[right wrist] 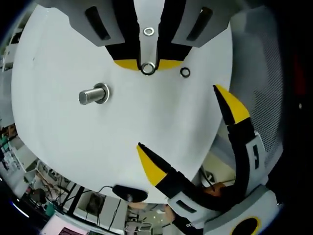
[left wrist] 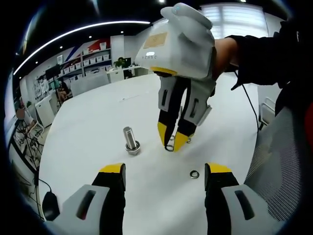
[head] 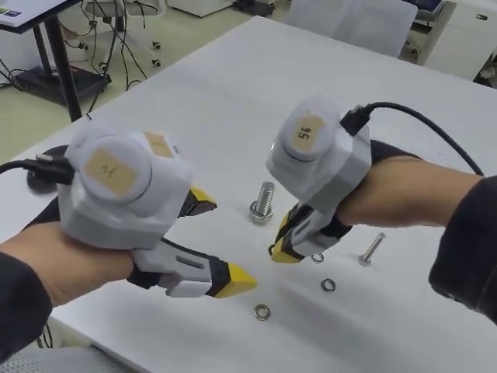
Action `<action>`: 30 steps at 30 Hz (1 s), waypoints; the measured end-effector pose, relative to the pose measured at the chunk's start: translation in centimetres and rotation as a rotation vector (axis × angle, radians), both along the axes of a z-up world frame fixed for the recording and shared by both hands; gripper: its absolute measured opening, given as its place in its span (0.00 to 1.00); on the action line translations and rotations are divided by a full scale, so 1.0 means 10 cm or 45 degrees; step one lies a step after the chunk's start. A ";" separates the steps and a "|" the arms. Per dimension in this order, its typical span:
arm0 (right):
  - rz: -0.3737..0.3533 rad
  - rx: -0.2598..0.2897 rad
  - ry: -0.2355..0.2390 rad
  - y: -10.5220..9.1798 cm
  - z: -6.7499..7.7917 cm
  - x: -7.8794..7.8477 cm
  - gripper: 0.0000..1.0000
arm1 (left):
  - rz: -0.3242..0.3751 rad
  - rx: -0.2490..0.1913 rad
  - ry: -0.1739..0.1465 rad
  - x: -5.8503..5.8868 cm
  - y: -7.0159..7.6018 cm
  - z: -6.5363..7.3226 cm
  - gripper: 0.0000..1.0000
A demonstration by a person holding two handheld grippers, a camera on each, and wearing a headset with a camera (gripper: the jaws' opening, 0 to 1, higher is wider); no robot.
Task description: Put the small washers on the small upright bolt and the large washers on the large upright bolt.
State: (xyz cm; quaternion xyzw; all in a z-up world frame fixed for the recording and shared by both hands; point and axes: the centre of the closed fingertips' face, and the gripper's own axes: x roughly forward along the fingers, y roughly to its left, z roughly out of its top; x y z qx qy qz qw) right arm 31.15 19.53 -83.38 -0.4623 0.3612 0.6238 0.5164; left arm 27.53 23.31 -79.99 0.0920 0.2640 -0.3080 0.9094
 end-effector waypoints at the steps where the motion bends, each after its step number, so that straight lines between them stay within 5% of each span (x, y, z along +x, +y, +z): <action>1: -0.005 0.005 -0.002 -0.01 0.02 0.01 0.13 | 0.000 -0.001 -0.001 0.00 0.00 0.00 0.65; 30: -0.219 0.068 -0.112 -0.56 0.59 0.51 0.13 | -0.070 -0.007 -0.011 -0.01 -0.12 0.02 0.64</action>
